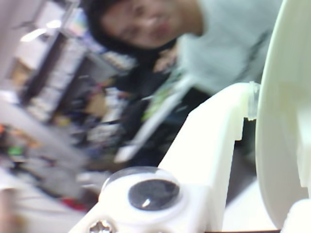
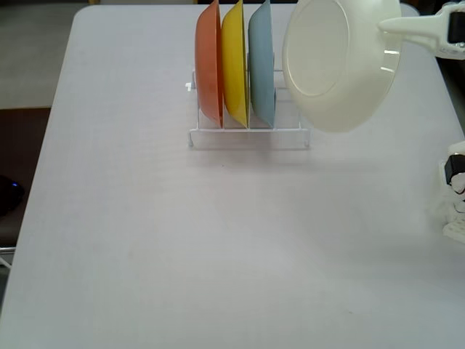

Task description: Can you put the plate away?

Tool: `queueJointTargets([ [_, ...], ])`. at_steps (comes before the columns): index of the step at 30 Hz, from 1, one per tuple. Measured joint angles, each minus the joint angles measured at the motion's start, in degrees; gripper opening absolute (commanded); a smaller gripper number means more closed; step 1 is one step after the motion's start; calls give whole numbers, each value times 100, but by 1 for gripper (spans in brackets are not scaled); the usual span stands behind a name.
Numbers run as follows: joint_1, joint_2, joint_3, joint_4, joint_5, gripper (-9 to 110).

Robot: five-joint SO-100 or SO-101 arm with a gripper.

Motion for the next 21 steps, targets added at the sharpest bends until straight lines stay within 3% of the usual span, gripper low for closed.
queueJointTargets([
  [11, 1239, -141, 580, -598, -677, -1],
  [21, 1652, -870, 993, -1934, -202, -1],
])
